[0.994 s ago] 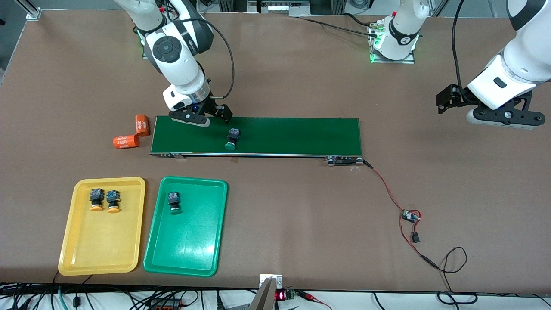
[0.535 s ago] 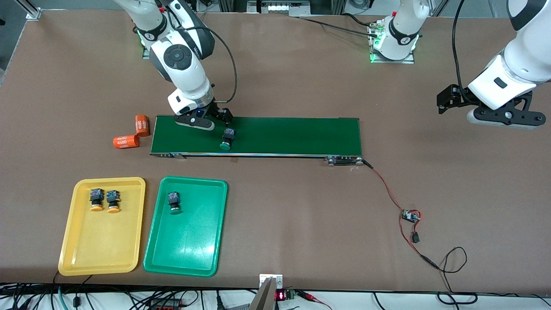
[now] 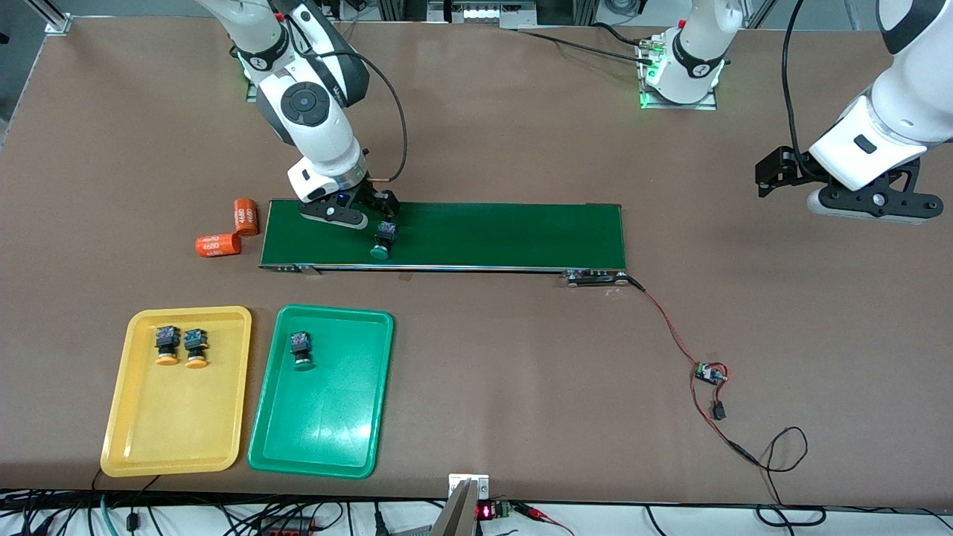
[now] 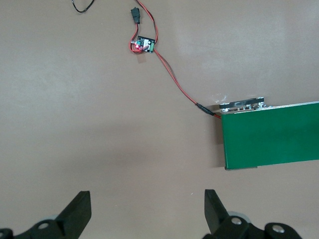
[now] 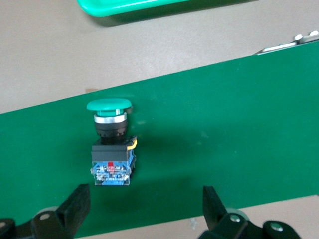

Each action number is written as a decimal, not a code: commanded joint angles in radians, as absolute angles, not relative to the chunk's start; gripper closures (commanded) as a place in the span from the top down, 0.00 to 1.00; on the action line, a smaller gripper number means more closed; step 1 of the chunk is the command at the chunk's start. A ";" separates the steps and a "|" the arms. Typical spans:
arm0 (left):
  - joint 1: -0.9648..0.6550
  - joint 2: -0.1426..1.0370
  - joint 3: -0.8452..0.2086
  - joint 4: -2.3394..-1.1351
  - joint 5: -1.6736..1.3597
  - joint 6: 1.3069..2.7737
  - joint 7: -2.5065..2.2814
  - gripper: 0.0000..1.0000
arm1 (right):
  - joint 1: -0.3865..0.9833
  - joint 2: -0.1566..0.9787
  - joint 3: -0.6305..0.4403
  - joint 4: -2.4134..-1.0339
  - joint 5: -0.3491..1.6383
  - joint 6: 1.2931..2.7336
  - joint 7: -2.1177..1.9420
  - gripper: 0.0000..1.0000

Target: Sort buttons by color to trays

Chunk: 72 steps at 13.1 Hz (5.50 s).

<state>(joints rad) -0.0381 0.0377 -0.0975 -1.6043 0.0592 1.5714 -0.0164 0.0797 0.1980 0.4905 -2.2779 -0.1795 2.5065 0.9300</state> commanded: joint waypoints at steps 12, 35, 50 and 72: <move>-0.021 0.051 -0.100 -1.578 0.051 1.552 -0.008 1.00 | 0.075 0.298 0.440 -2.240 -0.265 2.591 0.950 0.86; -0.021 0.051 -0.106 -1.578 0.051 1.551 -0.006 1.00 | 0.178 0.665 0.178 -1.491 -0.225 2.289 0.491 0.14; -0.021 0.051 -0.106 -1.578 0.051 1.551 -0.006 1.00 | 0.250 0.812 0.071 -1.437 -0.224 2.470 0.468 1.00; -0.020 0.049 -0.106 -1.578 0.051 1.551 -0.006 1.00 | -0.141 -0.064 0.071 -1.761 -0.061 1.586 -0.003 1.00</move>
<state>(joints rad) -0.0277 0.0456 -0.1006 -1.5991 0.0586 1.5701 -0.0164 -0.1190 -0.0303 0.0611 -1.7326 -0.0773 1.6081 0.0247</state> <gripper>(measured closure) 0.000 0.000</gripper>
